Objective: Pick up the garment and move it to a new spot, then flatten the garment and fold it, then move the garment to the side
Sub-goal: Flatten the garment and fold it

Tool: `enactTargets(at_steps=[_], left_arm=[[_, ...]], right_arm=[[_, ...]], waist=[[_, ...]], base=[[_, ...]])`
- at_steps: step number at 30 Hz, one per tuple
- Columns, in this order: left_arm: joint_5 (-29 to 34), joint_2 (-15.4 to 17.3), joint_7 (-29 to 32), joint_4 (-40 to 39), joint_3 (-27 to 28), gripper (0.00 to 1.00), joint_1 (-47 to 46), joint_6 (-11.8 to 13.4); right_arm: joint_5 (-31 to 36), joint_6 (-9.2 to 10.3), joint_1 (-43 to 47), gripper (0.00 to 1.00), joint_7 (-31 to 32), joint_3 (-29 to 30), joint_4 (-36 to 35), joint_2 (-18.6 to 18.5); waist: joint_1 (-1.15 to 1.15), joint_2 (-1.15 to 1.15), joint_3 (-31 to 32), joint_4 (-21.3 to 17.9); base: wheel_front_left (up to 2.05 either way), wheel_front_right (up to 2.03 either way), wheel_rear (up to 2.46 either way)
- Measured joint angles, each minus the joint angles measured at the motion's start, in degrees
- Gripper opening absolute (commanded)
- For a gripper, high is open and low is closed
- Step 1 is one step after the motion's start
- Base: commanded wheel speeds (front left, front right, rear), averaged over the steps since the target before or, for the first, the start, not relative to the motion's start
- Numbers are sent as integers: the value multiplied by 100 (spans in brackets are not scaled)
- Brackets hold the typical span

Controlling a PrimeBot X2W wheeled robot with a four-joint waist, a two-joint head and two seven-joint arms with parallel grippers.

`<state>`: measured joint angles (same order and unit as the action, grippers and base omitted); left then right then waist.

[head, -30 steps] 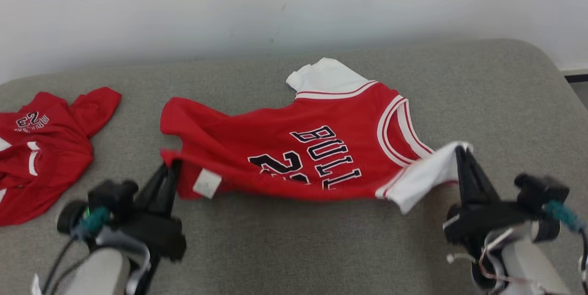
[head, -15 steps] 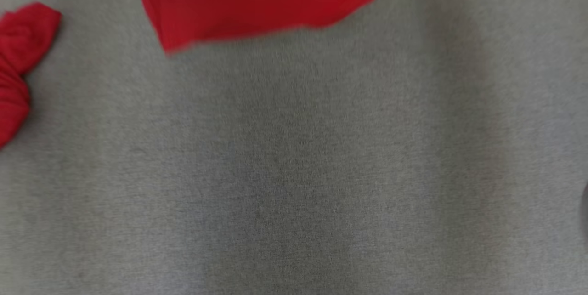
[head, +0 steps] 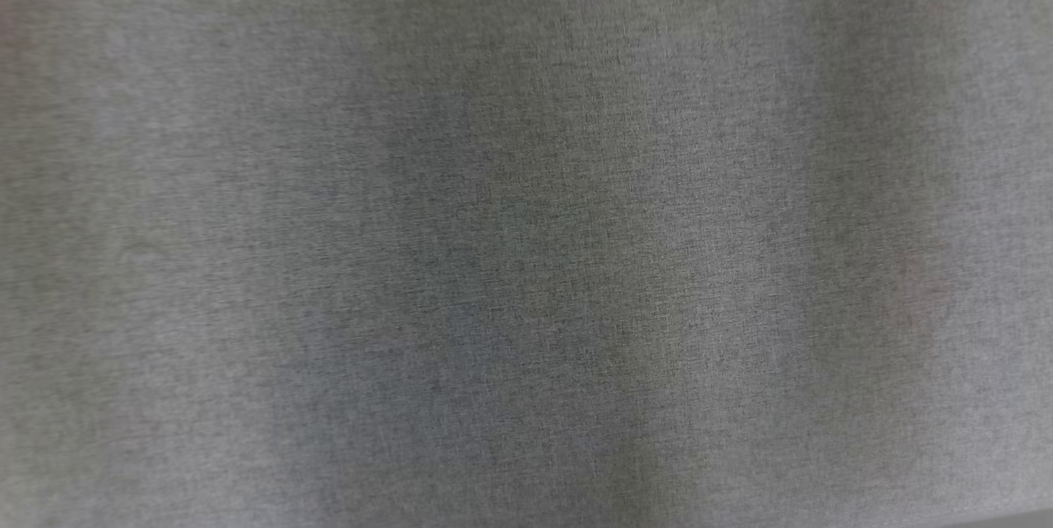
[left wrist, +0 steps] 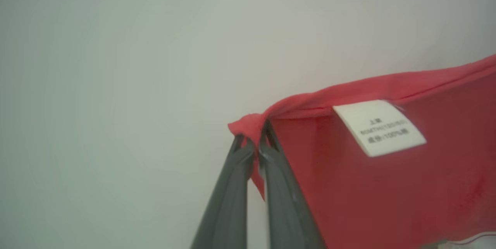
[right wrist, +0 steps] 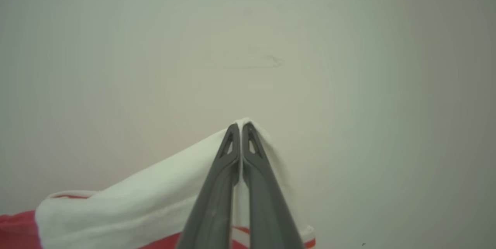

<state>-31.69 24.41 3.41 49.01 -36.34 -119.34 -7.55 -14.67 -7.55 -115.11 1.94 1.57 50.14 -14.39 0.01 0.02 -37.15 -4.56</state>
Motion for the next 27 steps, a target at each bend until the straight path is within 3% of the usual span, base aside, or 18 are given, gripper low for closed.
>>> enactTargets(at_steps=[10,27], left_arm=[[-390,-154,-237,827,-627,0,-600,-1],[-989,-176,-654,1291,-1156,0,-829,-1]], right_arm=[[455,0,-873,0,-399,9,1332,7],[310,0,-1128,0,-792,-528,2031,-26]], waist=[[-1,-1,-264,-88],[-1,-1,-453,-258]], base=[[0,0,0],[0,0,0]])
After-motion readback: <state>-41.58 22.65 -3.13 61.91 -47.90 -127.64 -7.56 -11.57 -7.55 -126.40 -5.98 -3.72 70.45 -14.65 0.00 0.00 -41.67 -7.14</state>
